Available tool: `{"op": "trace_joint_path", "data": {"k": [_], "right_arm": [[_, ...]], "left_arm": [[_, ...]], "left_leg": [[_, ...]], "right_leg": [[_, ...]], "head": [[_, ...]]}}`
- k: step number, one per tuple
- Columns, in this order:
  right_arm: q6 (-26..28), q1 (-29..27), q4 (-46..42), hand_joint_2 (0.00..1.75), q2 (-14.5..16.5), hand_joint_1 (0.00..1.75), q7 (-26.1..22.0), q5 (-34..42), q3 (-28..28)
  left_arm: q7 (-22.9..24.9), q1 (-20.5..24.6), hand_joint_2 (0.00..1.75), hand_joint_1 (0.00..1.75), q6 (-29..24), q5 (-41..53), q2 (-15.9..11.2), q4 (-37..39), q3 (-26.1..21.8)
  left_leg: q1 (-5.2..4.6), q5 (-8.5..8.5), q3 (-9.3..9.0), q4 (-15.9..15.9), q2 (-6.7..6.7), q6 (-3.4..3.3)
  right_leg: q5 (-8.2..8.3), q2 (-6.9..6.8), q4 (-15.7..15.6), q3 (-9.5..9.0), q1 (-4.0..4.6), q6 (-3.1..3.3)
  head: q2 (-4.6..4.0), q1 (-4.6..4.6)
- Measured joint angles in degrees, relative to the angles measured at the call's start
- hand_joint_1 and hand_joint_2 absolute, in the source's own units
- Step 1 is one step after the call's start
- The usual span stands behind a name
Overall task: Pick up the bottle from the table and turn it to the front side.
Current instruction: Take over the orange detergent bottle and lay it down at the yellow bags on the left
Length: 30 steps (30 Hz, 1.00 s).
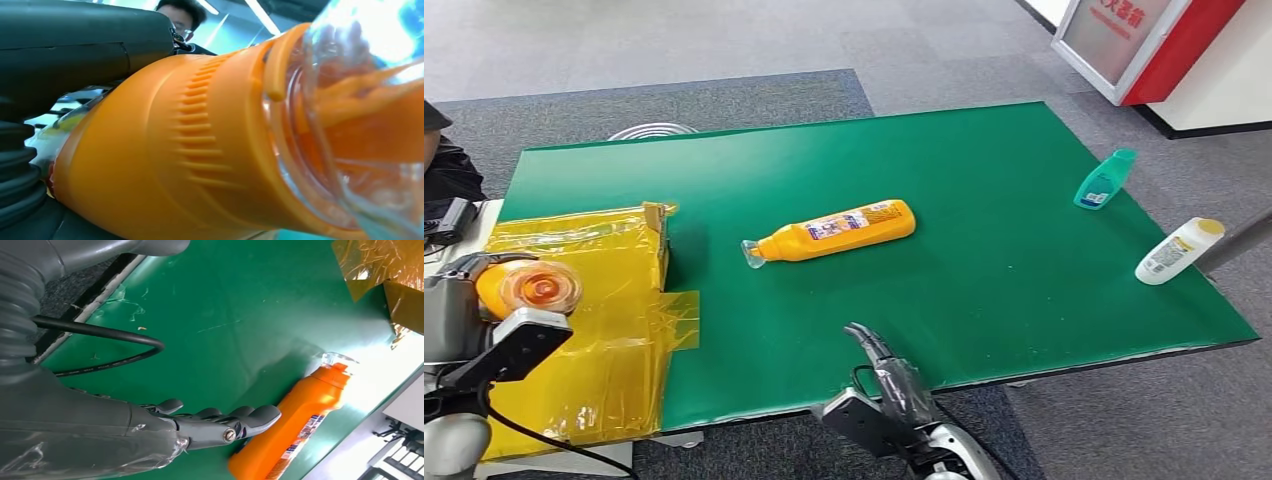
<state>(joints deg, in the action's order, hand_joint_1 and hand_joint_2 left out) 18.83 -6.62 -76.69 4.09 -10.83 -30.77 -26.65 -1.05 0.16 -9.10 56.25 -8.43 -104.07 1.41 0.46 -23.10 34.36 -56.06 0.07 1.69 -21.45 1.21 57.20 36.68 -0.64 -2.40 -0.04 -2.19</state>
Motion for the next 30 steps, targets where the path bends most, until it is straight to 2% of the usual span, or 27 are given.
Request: {"op": "trace_joint_path", "data": {"k": [8, 16, 24, 30], "right_arm": [[-0.84, 0.05, -0.08, 1.75, -0.01, 0.00, 0.16, -0.04, 0.19], [-1.29, 0.47, 0.24, 1.75, -0.01, 0.00, 0.37, -0.04, 0.19], [-1.73, 1.39, 0.88, 1.75, 0.02, 0.00, 0.33, 0.00, 0.19], [-1.81, 1.66, 1.35, 1.75, 0.02, 0.00, 0.39, 0.00, 0.19]], "left_arm": [[6.39, 4.36, 1.75, 1.75, 2.70, 6.45, -1.63, 7.43, 2.39], [7.73, 7.66, 1.75, 1.75, 5.90, 8.52, -2.38, 12.71, 5.30], [8.95, 12.39, 1.75, 1.75, 12.25, 7.60, -3.27, 19.52, 11.62], [10.33, 14.11, 1.75, 1.75, 15.32, 6.70, -5.10, 23.89, 15.82]], "left_leg": [[0.00, 0.02, 0.00, 0.00, 0.00, 0.01], [0.00, 0.01, 0.01, 0.00, 0.00, 0.00], [0.00, 0.03, 0.01, 0.00, 0.00, 0.00], [0.00, 0.03, 0.01, 0.00, 0.00, 0.00]], "right_leg": [[0.02, 0.00, 0.00, 0.01, 0.00, 0.01], [0.01, 0.00, 0.00, 0.01, 0.00, 0.00], [0.04, 0.00, 0.00, 0.01, 0.00, 0.00], [0.04, 0.01, 0.00, 0.03, 0.00, 0.01]], "head": [[-0.01, 0.00], [-0.01, -0.01], [0.00, -0.01], [-0.01, -0.01]]}}
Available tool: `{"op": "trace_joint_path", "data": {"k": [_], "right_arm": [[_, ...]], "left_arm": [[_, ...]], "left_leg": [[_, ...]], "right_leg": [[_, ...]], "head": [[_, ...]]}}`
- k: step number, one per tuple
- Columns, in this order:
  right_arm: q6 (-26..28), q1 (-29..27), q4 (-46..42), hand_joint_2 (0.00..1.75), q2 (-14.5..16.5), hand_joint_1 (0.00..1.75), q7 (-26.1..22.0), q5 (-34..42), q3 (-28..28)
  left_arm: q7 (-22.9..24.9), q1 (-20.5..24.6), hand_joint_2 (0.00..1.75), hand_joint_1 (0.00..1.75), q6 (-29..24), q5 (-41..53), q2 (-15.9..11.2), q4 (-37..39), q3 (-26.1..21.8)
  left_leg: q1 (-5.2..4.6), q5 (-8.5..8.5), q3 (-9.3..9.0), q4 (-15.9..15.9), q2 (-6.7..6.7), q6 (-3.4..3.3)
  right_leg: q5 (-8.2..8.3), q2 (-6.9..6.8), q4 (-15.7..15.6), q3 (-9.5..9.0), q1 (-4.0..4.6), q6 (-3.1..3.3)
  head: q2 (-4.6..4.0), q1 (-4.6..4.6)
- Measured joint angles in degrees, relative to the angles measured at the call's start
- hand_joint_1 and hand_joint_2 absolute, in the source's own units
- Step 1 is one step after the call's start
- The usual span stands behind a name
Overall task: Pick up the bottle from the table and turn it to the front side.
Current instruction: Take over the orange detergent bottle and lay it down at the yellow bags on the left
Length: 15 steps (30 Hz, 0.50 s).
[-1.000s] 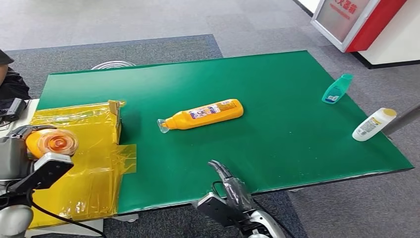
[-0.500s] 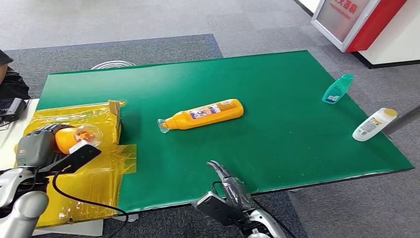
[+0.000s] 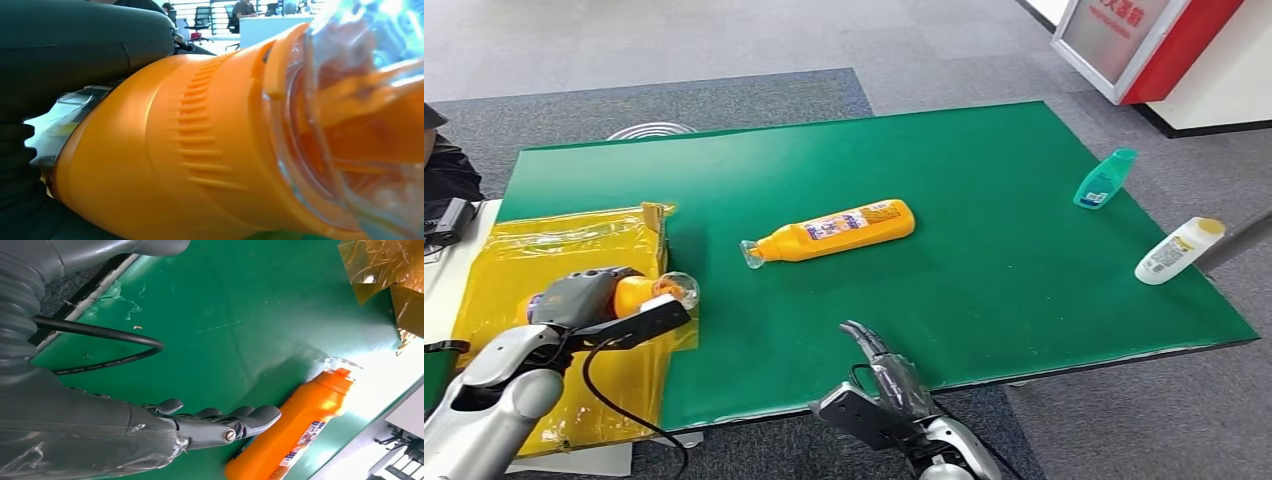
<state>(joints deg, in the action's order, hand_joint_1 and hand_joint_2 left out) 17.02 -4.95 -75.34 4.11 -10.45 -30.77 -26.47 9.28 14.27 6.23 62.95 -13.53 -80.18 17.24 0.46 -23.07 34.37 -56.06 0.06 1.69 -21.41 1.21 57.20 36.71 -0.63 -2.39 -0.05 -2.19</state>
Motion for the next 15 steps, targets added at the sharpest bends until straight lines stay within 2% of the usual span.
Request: {"op": "trace_joint_path", "data": {"k": [9, 10, 11, 13, 14, 15], "right_arm": [[0.16, 0.19, 0.86, 1.75, 0.00, 0.00, -0.03, 0.36, 0.00], [0.18, 0.23, 0.96, 1.75, 0.00, 0.00, -0.03, 0.42, 0.00], [0.19, 0.27, 1.06, 1.75, 0.00, 0.00, -0.04, 0.46, 0.00], [0.21, 0.35, 1.26, 1.75, 0.00, 0.00, -0.06, 0.53, 0.00], [0.22, 0.39, 1.36, 1.75, 0.00, 0.00, -0.08, 0.54, 0.00], [0.25, 0.43, 1.44, 1.75, 0.00, 0.00, -0.09, 0.55, 0.00]], "left_arm": [[3.48, 1.49, 1.75, 1.75, 1.88, 1.53, -2.31, 3.23, 2.63], [4.02, 1.55, 1.75, 1.68, 1.86, 2.00, -2.45, 3.55, 2.75], [4.48, 1.60, 1.75, 1.52, 1.79, 2.40, -2.55, 3.85, 2.83], [5.10, 1.66, 1.75, 0.65, 1.59, 3.09, -2.63, 4.43, 2.88], [5.22, 1.67, 1.75, 0.28, 1.48, 3.32, -2.63, 4.67, 2.88], [5.26, 1.65, 1.31, 0.00, 1.32, 3.54, -2.63, 4.89, 2.87]], "left_leg": [[0.00, -0.01, 0.00, 0.00, 0.00, 0.02], [0.00, 0.00, 0.00, 0.00, 0.00, 0.02], [0.00, 0.01, 0.00, 0.00, 0.00, 0.03], [0.00, 0.02, 0.00, 0.00, 0.00, 0.03], [0.00, 0.03, 0.00, 0.00, 0.00, 0.03], [0.00, 0.03, 0.00, 0.00, 0.00, 0.02]], "right_leg": [[0.00, 0.00, 0.00, -0.01, 0.00, 0.00], [0.00, 0.00, 0.00, -0.01, 0.00, 0.00], [0.00, 0.00, 0.00, -0.01, 0.00, 0.01], [0.01, 0.00, 0.00, -0.01, 0.00, 0.01], [0.01, 0.00, 0.00, -0.01, 0.00, 0.01], [0.01, 0.00, 0.00, -0.01, 0.00, 0.01]], "head": [[0.00, 0.01], [0.00, 0.01], [0.00, 0.01], [0.00, 0.01], [0.00, 0.01], [0.00, 0.01]]}}
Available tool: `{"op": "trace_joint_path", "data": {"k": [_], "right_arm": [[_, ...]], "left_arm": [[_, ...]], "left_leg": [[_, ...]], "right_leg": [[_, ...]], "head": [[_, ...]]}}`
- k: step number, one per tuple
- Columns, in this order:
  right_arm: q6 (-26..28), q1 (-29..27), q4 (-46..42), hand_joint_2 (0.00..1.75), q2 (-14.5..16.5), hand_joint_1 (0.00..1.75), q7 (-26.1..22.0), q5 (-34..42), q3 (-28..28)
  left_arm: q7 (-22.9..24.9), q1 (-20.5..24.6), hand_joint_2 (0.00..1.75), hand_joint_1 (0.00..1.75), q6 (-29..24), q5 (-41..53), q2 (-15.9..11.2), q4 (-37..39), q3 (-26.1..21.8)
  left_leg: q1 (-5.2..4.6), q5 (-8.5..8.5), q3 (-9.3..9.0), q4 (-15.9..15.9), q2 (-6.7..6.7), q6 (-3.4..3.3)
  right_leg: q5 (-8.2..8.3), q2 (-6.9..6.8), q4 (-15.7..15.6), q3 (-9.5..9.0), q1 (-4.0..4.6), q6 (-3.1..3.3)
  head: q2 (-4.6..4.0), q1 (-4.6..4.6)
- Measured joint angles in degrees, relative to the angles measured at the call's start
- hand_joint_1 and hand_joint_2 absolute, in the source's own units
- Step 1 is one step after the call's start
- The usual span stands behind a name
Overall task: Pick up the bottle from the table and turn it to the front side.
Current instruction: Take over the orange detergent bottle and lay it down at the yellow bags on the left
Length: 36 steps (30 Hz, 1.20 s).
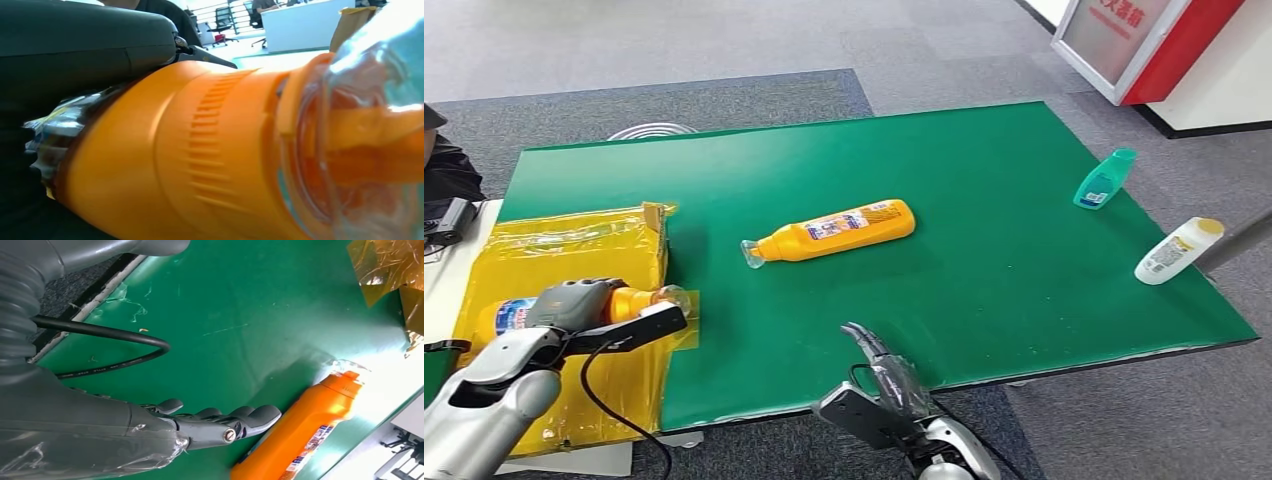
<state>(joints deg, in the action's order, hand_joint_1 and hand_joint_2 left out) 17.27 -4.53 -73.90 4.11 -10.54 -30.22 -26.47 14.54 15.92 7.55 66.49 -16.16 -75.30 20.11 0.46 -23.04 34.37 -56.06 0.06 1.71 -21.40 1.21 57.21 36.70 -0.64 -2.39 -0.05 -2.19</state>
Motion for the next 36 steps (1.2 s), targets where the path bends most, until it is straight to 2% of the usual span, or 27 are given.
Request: {"op": "trace_joint_path", "data": {"k": [3, 12, 17, 21, 25, 28, 32, 34, 36], "right_arm": [[0.17, 0.02, 0.13, 1.75, 0.00, 0.00, -0.03, 0.03, 0.00], [0.31, 0.02, 0.42, 1.75, 0.00, 0.00, -0.27, 0.25, 0.00], [0.81, -0.28, 0.42, 1.75, -0.02, 0.00, -0.34, 0.44, 0.00], [1.57, -1.07, 0.41, 1.75, -0.05, 0.00, -0.54, 0.85, 0.01], [2.34, -1.99, 0.32, 1.75, -0.25, 0.00, -1.58, 1.59, 0.04], [2.45, -2.22, 0.24, 1.75, -0.34, 0.00, -1.75, 1.82, 0.04], [2.52, -2.25, -0.04, 1.75, -0.35, 0.00, -2.00, 2.06, 0.04], [2.49, -2.48, -0.50, 1.75, -0.39, 0.00, -3.08, 2.97, 0.05], [2.33, -2.85, -1.73, 1.75, -0.55, 0.00, -5.17, 4.42, 0.07]], "left_arm": [[-0.10, -0.13, 0.00, 0.00, -0.68, 0.60, 0.08, 0.43, -0.01], [-2.30, -0.23, 0.00, 0.00, -2.05, -1.88, 0.56, 0.96, -0.75], [-6.76, -1.32, 0.00, 0.00, -4.17, -10.63, 0.83, 0.13, -3.34], [-14.21, -5.41, 0.00, 0.00, -5.12, -24.92, 1.04, -4.26, -7.52], [-24.89, -13.17, 0.00, 0.00, -5.09, -39.37, 1.49, -12.06, -14.11], [-26.69, -16.88, 0.00, 0.00, -4.73, -41.23, 1.99, -15.98, -17.98], [-27.82, -18.90, 0.00, 0.00, -4.27, -43.09, 2.68, -18.31, -20.27], [-31.38, -20.43, 0.87, 0.00, -2.51, -50.37, 3.92, -19.47, -22.32], [-36.45, -22.58, 1.75, 0.00, 4.15, -62.87, 6.50, -20.27, -26.40]], "left_leg": [[0.00, 0.00, 0.00, 0.00, 0.00, -0.01], [0.00, 0.00, 0.01, 0.00, 0.00, -0.01], [0.00, 0.00, 0.01, 0.00, 0.00, 0.00], [0.00, -0.03, 0.02, 0.00, -0.01, 0.01], [0.00, -0.15, 0.00, 0.00, -0.05, 0.04], [0.00, -0.16, 0.03, 0.00, -0.02, -0.01], [0.00, -0.15, 0.03, 0.01, 0.01, 0.00], [0.00, -0.15, 0.02, 0.01, 0.00, 0.01], [-0.01, -0.17, 0.01, 0.01, -0.01, 0.01]], "right_leg": [[0.00, 0.00, 0.00, 0.00, 0.00, 0.00], [0.00, 0.00, 0.00, 0.00, 0.00, 0.00], [0.00, 0.00, 0.00, 0.00, 0.00, 0.00], [-0.02, 0.01, 0.01, 0.01, 0.00, 0.01], [-0.11, 0.11, 0.01, 0.06, 0.00, 0.00], [-0.20, 0.05, 0.00, 0.04, 0.00, -0.10], [-0.15, 0.02, 0.00, -0.01, 0.00, -0.04], [-0.12, 0.04, 0.01, -0.02, -0.01, 0.00], [-0.12, 0.05, 0.00, -0.01, -0.02, 0.00]], "head": [[0.00, 0.00], [0.01, 0.00], [0.00, 0.00], [0.01, -0.01], [0.01, 0.00], [0.01, -0.01], [0.01, 0.00], [0.01, 0.00], [0.01, -0.01]]}}
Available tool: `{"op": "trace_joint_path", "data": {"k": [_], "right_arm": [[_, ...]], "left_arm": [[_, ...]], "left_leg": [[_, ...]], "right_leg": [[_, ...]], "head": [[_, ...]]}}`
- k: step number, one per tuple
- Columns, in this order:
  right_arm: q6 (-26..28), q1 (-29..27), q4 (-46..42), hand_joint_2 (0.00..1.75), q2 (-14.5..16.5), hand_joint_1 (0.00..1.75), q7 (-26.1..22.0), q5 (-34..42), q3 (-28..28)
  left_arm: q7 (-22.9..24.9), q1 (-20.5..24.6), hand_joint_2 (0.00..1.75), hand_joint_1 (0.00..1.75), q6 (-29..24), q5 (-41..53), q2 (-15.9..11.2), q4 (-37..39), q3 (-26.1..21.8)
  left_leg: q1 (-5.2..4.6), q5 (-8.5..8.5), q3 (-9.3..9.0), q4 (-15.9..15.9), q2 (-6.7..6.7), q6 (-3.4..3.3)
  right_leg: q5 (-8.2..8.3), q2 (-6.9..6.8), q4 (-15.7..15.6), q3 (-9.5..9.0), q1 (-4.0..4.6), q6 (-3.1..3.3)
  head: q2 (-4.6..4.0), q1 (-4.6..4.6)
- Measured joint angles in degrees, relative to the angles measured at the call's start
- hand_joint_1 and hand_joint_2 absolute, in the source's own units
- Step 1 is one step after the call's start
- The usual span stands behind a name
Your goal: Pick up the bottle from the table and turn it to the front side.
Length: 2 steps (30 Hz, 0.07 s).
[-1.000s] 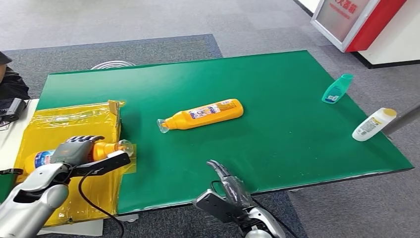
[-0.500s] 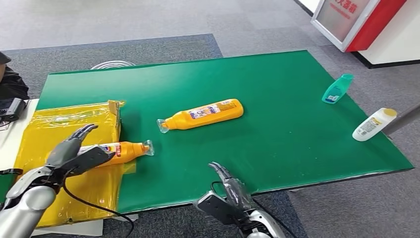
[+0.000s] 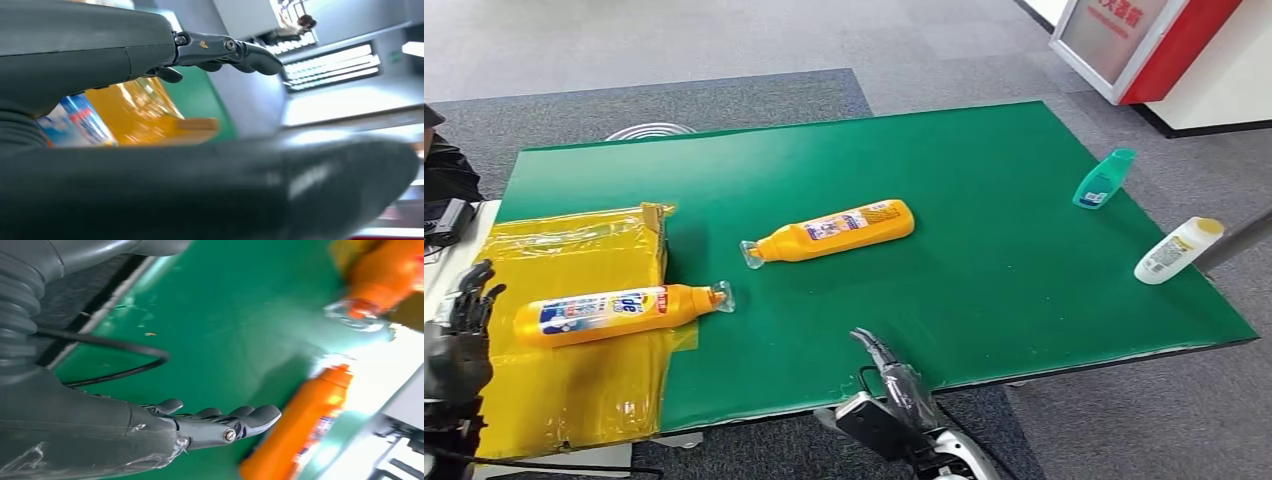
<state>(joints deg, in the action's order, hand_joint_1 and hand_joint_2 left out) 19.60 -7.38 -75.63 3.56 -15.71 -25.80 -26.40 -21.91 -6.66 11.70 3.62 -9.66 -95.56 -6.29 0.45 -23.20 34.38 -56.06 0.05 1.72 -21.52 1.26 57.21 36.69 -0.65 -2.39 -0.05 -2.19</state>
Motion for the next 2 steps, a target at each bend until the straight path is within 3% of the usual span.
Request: {"op": "trace_joint_path", "data": {"k": [2], "right_arm": [[-0.22, -0.31, -1.35, 1.75, -0.18, 0.00, -1.90, 0.99, 0.06]], "left_arm": [[-3.59, -1.47, 1.75, 0.00, 8.40, -9.47, 2.40, 0.14, -4.19]], "left_leg": [[0.00, -0.01, 0.00, 0.00, 0.00, -0.02]], "right_leg": [[-0.03, 0.00, 0.00, 0.01, -0.01, -0.04]], "head": [[0.00, -0.01]]}}
